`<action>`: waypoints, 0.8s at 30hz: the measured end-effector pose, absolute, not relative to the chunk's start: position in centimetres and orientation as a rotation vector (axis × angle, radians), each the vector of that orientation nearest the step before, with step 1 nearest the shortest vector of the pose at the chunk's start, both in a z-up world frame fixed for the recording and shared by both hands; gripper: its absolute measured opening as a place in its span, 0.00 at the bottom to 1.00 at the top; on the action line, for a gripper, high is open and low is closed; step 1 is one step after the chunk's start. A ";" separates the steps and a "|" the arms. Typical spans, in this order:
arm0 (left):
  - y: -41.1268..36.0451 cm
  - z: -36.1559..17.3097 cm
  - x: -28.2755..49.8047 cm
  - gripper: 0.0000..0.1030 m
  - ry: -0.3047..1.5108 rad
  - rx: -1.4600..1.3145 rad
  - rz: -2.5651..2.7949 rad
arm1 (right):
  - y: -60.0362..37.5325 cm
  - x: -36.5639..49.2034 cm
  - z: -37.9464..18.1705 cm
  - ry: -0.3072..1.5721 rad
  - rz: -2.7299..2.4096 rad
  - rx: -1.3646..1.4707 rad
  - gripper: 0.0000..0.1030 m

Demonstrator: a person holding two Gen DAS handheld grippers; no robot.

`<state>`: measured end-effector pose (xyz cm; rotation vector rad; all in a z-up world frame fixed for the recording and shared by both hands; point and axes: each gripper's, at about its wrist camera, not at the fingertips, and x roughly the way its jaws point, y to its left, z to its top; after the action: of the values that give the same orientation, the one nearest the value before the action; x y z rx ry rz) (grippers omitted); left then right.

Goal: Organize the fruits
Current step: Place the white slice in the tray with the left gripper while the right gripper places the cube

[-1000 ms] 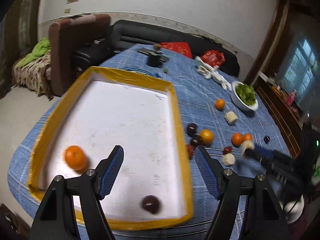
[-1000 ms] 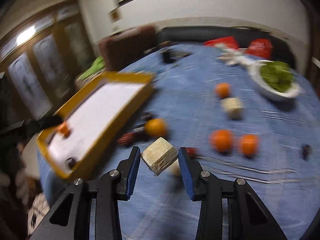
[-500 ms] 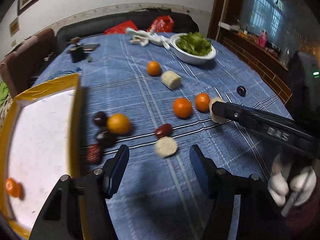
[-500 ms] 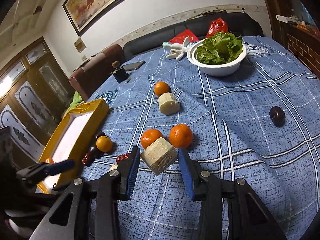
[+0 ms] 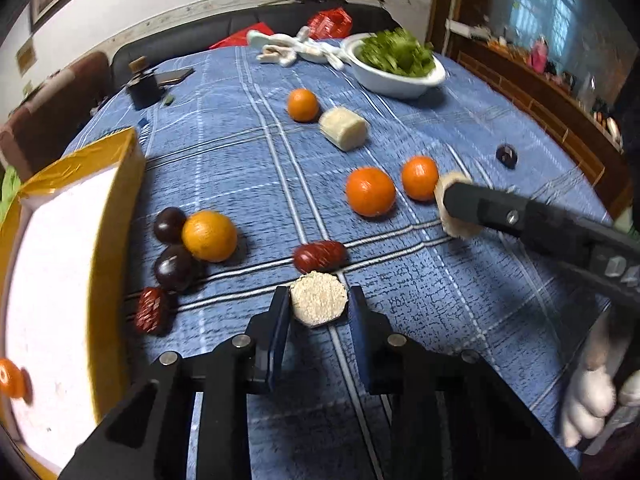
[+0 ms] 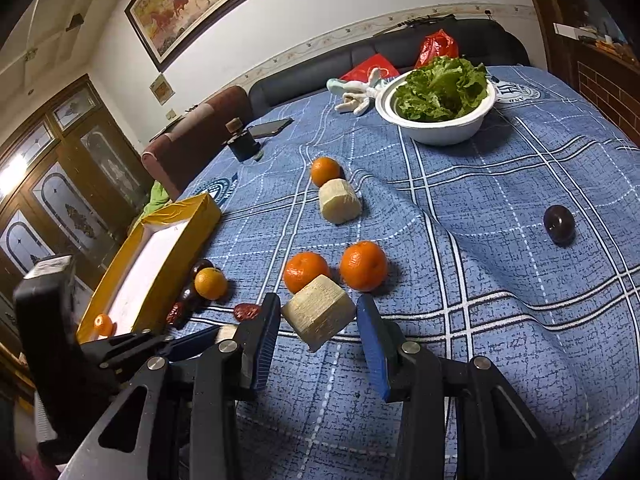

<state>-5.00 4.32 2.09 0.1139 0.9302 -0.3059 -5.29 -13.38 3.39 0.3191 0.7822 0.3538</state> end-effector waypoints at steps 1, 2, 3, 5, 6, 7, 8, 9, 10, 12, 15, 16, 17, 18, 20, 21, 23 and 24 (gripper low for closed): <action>4.9 2.6 -5.3 0.27 0.920 0.086 -0.305 | -13.4 -5.3 3.3 0.785 0.348 0.319 0.42; 5.9 3.3 -5.6 0.27 0.906 0.053 -0.302 | -13.4 -5.2 3.2 0.787 0.342 0.318 0.42; 6.6 3.9 -5.9 0.27 0.894 0.029 -0.297 | -13.4 -5.2 3.2 0.788 0.338 0.316 0.42; 8.9 5.3 -6.6 0.27 0.866 -0.028 -0.273 | -13.3 -5.2 3.1 0.788 0.321 0.301 0.42; 10.3 5.9 -7.0 0.28 0.852 -0.059 -0.254 | -13.2 -5.2 3.1 0.788 0.314 0.293 0.42; 11.3 6.3 -7.3 0.28 0.843 -0.077 -0.239 | -13.1 -5.2 3.1 0.788 0.307 0.283 0.42; 13.3 6.9 -7.8 0.28 0.827 -0.107 -0.208 | -12.9 -5.2 3.1 0.789 0.302 0.274 0.42; 14.5 7.2 -8.1 0.28 0.820 -0.122 -0.190 | -12.8 -5.2 3.1 0.791 0.295 0.265 0.42; 16.6 7.5 -8.6 0.28 0.810 -0.146 -0.150 | -12.6 -5.2 3.2 0.793 0.291 0.260 0.42; 19.9 7.8 -9.5 0.28 0.798 -0.175 -0.082 | -11.8 -5.6 3.8 0.795 0.313 0.262 0.42; 24.0 7.3 -10.5 0.28 0.795 -0.215 -0.001 | -9.5 -6.3 4.8 0.804 0.370 0.251 0.42; 25.2 7.0 -10.7 0.28 0.799 -0.228 0.023 | -8.3 -6.6 5.3 0.804 0.399 0.237 0.42; 26.5 6.6 -11.0 0.28 0.806 -0.241 0.049 | -6.6 -7.0 5.9 0.802 0.434 0.214 0.42; 27.3 6.3 -11.1 0.28 0.811 -0.248 0.065 | -4.9 -7.3 6.6 0.798 0.468 0.186 0.42; 28.7 5.6 -11.6 0.28 0.825 -0.255 0.097 | -2.0 -7.8 7.4 0.795 0.526 0.137 0.42; 29.2 5.2 -11.7 0.28 0.832 -0.255 0.110 | -0.2 -8.1 7.8 0.794 0.561 0.108 0.42; 29.8 4.8 -11.8 0.28 0.837 -0.251 0.123 | 3.2 -8.4 8.2 0.797 0.617 0.055 0.43; 30.1 4.7 -11.9 0.28 0.838 -0.251 0.126 | 5.4 -8.5 8.2 0.804 0.647 0.020 0.43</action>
<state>-11.93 30.09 4.68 -0.2514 0.8380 0.1261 -8.48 5.42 8.16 0.0202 0.8035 0.6474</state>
